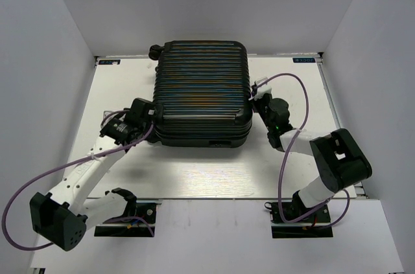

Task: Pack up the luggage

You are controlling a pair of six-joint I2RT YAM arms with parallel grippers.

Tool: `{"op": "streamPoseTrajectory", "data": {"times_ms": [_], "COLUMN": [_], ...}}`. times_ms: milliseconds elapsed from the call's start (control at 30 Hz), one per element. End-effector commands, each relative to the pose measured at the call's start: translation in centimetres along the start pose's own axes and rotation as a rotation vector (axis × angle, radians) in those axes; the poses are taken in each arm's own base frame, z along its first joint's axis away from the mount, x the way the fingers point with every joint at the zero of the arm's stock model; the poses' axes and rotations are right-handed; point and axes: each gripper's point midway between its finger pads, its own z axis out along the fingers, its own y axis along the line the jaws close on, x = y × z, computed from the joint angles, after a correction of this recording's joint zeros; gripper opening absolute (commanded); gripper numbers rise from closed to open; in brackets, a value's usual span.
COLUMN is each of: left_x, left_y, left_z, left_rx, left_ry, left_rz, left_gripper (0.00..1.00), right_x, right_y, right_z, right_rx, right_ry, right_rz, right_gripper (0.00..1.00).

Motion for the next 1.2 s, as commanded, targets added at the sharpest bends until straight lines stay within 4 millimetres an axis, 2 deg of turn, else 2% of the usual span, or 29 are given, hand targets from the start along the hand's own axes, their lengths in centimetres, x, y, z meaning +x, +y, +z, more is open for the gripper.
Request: {"op": "streamPoseTrajectory", "data": {"times_ms": [0,100,133,167,200,267,367,400,433,467,567,600,667,733,767,800,833,867,933,1000,1033,1067,1100,1133,1167], "left_x": [-2.0,-2.3,-2.3,-2.5,-2.5,-2.7,-2.7,-3.1,-2.4,-2.9,-2.5,-3.1,-3.2,-3.2,-3.6,-3.7,-3.9,-3.8,-4.0,-4.3,-4.6,-5.3,-5.8,-6.3,-7.0], "left_y": [2.5,0.7,0.5,-0.6,-0.5,-0.6,-0.4,-0.1,0.2,0.3,1.0,1.0,0.7,0.7,0.7,0.8,0.8,0.6,-0.2,-0.4,-0.2,-1.0,-1.2,-2.0,-2.1], "left_z": [2.1,2.3,2.3,2.1,2.2,2.6,3.4,3.8,4.1,4.9,6.0,6.3,6.9,7.5,7.8,8.0,8.4,8.5,9.0,9.3,9.8,10.1,10.3,10.7,11.1], "left_rx": [-0.065,-0.039,-0.039,-0.011,-0.013,-0.004,0.010,-0.003,-0.002,-0.022,-0.063,-0.075,-0.070,-0.057,-0.061,-0.066,-0.072,-0.069,-0.051,-0.057,-0.074,-0.051,-0.042,-0.003,-0.008], "left_ry": [-0.158,-0.192,-0.199,-0.209,-0.210,-0.220,-0.184,-0.177,-0.127,-0.126,-0.073,-0.079,-0.072,-0.055,-0.057,-0.050,-0.034,-0.029,-0.020,-0.019,-0.017,-0.031,-0.034,-0.048,-0.052], "left_rz": [0.241,0.384,0.411,0.471,0.527,0.607,0.660,0.665,0.676,0.665,0.713,0.697,0.705,0.708,0.707,0.712,0.692,0.690,0.700,0.718,0.723,0.736,0.738,0.794,0.801], "left_gripper": [0.00,0.00,0.00,0.00,0.00,0.00,0.00,0.00,0.00,0.00,0.00,0.00,0.00,0.00,0.00,0.00,0.00,0.00,0.00,0.00,0.00,0.00,0.00,0.00,0.00], "right_x": [-2.1,-1.7,-2.2,-2.6,-2.2,-2.8,-4.5,-4.5,-3.8,-4.9,-4.1,-3.8,-3.0,-2.7,-2.0,-2.4,-1.0,-1.0,-0.1,0.1,1.6,1.4,1.6,2.3,2.6], "right_y": [0.7,0.6,0.4,0.0,-0.1,-1.4,-3.9,-4.2,-4.3,-5.0,-6.2,-5.9,-6.6,-4.7,-5.5,-3.7,-3.8,-3.6,-3.0,-2.7,-1.5,-1.0,-1.5,-0.4,-0.4], "right_z": [-0.5,-0.4,-0.1,0.1,0.8,1.8,3.2,3.5,4.0,4.6,5.7,5.9,6.2,6.7,6.7,7.0,6.8,6.8,6.3,5.6,4.7,4.4,4.0,3.1,2.9], "right_rx": [-0.031,-0.031,-0.020,-0.002,0.006,0.084,0.218,0.231,0.239,0.263,0.270,0.252,0.208,0.074,0.066,-0.053,-0.074,-0.109,-0.190,-0.282,-0.356,-0.416,-0.420,-0.506,-0.518], "right_ry": [-0.061,-0.044,-0.055,-0.072,-0.065,-0.093,-0.143,-0.147,-0.136,-0.163,-0.146,-0.148,-0.134,-0.147,-0.135,-0.150,-0.103,-0.104,-0.092,-0.086,0.006,0.008,0.029,0.064,0.081], "right_rz": [-0.001,-0.008,-0.007,-0.008,-0.011,-0.017,-0.011,-0.012,-0.017,-0.012,-0.011,0.038,0.067,0.103,0.108,0.112,0.148,0.156,0.187,0.177,0.211,0.175,0.178,0.154,0.157], "right_gripper": [0.00,0.00,0.00,0.00,0.00,0.00,0.00,0.00,0.00,0.00,0.00,0.00,0.00,0.00,0.00,0.00,0.00,0.00,0.00,0.00,0.00,0.00,0.06,0.17,0.19]}}
